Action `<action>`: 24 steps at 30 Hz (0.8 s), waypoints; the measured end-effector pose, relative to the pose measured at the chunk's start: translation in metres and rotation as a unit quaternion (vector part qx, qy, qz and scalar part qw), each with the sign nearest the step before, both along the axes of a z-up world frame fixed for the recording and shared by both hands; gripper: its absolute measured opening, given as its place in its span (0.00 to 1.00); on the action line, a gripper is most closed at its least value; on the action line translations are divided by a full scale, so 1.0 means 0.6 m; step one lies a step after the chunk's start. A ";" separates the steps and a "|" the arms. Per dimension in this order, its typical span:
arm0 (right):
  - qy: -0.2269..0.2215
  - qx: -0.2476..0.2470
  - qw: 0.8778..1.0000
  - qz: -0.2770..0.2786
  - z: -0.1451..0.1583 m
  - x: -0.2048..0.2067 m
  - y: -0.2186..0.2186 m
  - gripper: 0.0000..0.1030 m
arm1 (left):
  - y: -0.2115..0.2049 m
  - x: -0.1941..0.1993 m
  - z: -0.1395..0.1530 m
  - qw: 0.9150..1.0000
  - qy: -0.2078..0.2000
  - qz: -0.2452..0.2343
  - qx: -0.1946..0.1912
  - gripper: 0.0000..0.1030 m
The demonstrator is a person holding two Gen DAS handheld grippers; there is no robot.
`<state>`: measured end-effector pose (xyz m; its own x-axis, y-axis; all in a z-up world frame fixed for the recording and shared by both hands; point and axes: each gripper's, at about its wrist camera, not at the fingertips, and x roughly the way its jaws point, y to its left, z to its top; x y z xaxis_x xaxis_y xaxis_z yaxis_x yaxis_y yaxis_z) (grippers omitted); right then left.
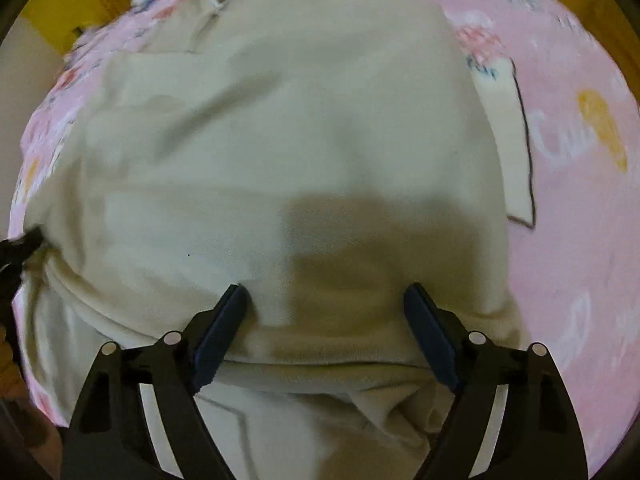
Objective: Fold large clothes
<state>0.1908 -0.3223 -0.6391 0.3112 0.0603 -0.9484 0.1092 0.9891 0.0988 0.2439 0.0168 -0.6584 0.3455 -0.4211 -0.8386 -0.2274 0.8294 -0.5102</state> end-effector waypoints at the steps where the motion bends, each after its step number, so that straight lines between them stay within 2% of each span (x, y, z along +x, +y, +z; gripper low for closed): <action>1: -0.001 -0.015 1.000 0.012 0.000 0.000 0.008 0.80 | 0.005 -0.004 -0.025 1.000 0.013 0.013 -0.009 0.07; 3: -0.001 -0.026 1.000 0.008 0.004 -0.002 0.016 0.80 | 0.019 -0.008 -0.031 0.999 0.019 0.043 -0.023 0.03; 7: 0.009 0.012 1.000 -0.006 0.023 0.006 0.001 0.81 | 0.014 -0.008 -0.003 0.998 0.015 0.046 0.048 0.03; 9: -0.013 0.063 0.997 -0.037 0.055 0.005 -0.026 0.77 | 0.013 -0.009 0.000 0.997 0.017 0.052 0.057 0.03; 11: -0.035 0.083 0.993 -0.077 0.080 0.002 -0.057 0.77 | 0.013 -0.005 0.005 0.996 0.016 0.055 0.075 0.03; 13: -0.046 0.100 0.989 -0.101 0.092 -0.005 -0.082 0.77 | 0.011 -0.006 0.023 0.991 0.000 0.061 0.121 0.03; 15: -0.031 0.087 0.990 -0.107 0.075 -0.018 -0.100 0.77 | 0.004 -0.006 0.029 0.988 -0.006 0.060 0.143 0.03; 17: -0.006 0.062 0.992 -0.109 0.039 -0.037 -0.109 0.76 | 0.007 -0.007 0.023 0.988 -0.002 0.059 0.143 0.03; 18: 0.007 0.065 0.993 -0.101 0.012 -0.050 -0.112 0.76 | 0.006 -0.007 0.022 0.988 -0.002 0.059 0.145 0.03; 19: -0.002 0.072 0.993 -0.096 0.000 -0.057 -0.107 0.76 | 0.005 -0.009 0.023 0.987 -0.002 0.060 0.150 0.03; 20: -0.025 0.067 0.994 -0.088 0.001 -0.068 -0.104 0.76 | 0.000 -0.009 0.024 0.986 -0.001 0.060 0.157 0.03; 24: -0.036 0.052 0.996 -0.062 0.025 -0.071 -0.095 0.75 | -0.008 -0.023 0.035 0.971 0.006 0.067 0.228 0.03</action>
<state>0.1483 -0.3794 -0.6243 0.3897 0.1147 -0.9138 0.2187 0.9523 0.2129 0.2302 0.0118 -0.6372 0.3602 0.0424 -0.9319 -0.3525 0.9311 -0.0939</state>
